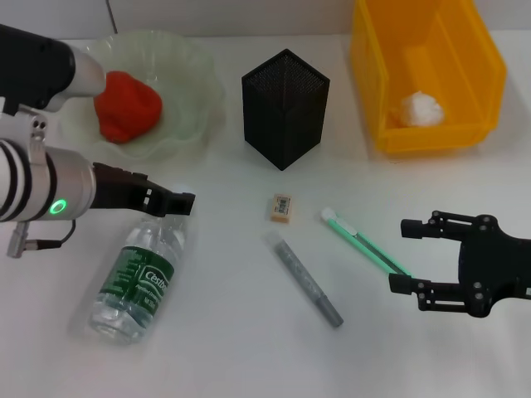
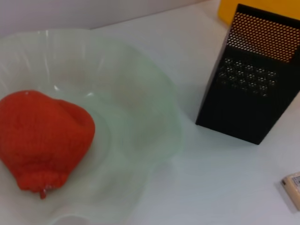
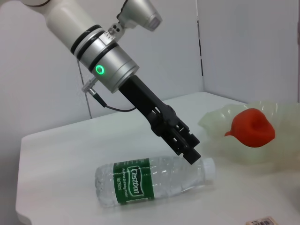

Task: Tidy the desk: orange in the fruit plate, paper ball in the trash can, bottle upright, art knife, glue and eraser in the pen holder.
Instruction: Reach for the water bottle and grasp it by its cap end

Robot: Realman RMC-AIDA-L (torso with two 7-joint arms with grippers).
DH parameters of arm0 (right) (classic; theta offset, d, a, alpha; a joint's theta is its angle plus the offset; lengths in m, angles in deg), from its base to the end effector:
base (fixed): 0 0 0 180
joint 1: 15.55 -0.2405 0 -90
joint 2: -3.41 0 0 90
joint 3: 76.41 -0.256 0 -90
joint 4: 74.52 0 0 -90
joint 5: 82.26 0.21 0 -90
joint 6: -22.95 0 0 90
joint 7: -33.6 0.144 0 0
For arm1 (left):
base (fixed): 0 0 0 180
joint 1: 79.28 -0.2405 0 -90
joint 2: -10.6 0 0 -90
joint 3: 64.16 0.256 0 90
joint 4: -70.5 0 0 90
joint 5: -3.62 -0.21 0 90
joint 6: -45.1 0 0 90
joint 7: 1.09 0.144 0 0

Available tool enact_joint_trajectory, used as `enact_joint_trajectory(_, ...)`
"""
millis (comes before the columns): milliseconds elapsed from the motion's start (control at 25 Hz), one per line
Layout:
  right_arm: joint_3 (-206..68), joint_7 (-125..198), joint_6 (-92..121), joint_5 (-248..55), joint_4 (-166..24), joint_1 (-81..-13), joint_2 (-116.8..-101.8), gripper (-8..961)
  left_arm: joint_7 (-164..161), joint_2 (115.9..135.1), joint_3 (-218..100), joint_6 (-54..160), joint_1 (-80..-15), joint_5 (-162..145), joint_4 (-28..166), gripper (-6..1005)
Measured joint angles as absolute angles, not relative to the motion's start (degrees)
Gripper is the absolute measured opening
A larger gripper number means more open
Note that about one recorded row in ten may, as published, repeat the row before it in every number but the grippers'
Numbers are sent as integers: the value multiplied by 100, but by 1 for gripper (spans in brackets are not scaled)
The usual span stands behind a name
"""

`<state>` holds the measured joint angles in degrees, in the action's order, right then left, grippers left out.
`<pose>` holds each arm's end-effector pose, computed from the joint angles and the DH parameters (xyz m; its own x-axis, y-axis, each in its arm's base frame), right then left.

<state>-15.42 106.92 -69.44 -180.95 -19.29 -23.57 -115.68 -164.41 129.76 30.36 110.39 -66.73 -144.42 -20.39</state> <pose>0.2854 0.2469 0.0079 0.8468 -0.2156 -0.4863 -0.3397 -0.9227 -0.1825 -0.2085 0.3185 -0.0153 0.6641 0.7304 0.1593 0.6745 -0.4936 -0.5490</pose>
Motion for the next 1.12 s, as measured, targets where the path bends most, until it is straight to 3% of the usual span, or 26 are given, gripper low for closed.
enact_joint_trajectory(840, -1605, 10687, -6921, -18105, -2033, -2394, -11568, 756, -16238, 12970, 3113, 10736, -5887, -14398, -718, 646)
enact_joint_trajectory(1120, -1655, 10711, -6915, -18105, -2085, -2387, -11568, 756, -16016, 12967, 3159, 10822, -5829, -14401, -725, 526)
